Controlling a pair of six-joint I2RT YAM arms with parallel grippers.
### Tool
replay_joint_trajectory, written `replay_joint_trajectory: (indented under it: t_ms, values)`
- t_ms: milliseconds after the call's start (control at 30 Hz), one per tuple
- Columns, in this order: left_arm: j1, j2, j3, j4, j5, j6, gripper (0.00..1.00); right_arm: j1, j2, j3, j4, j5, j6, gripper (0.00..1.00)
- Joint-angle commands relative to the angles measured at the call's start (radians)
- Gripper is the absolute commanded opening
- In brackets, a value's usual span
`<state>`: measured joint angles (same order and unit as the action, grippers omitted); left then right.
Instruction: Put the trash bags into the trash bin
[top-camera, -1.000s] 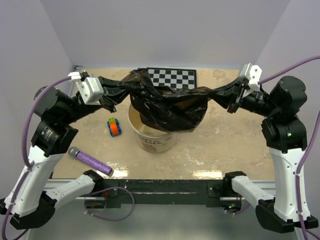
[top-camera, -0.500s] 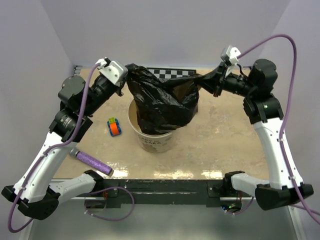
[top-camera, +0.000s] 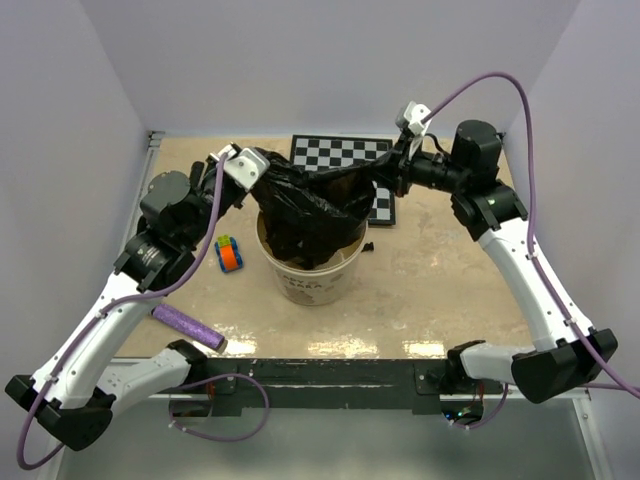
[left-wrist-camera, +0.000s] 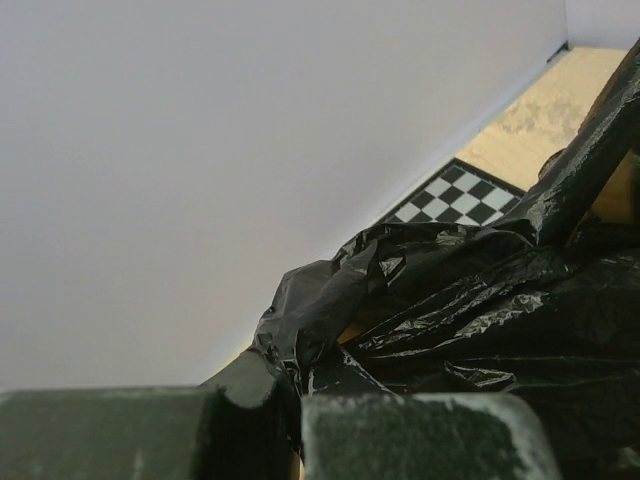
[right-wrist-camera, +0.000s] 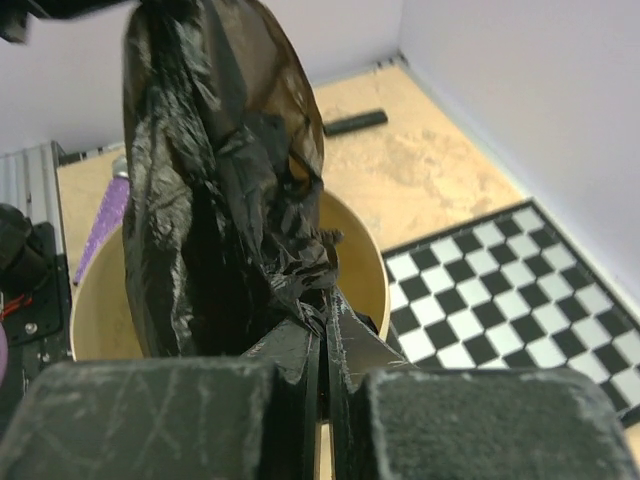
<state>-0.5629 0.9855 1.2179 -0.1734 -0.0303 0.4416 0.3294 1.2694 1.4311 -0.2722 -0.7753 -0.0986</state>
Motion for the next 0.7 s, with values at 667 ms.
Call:
replay_joint_trajectory:
  t_ms: [667]
  values:
    - [0.248,0.125,-0.207,0.098,0.202,0.146,0.00,-0.029,0.307,0.068,0.030,0.077,0.007,0.00]
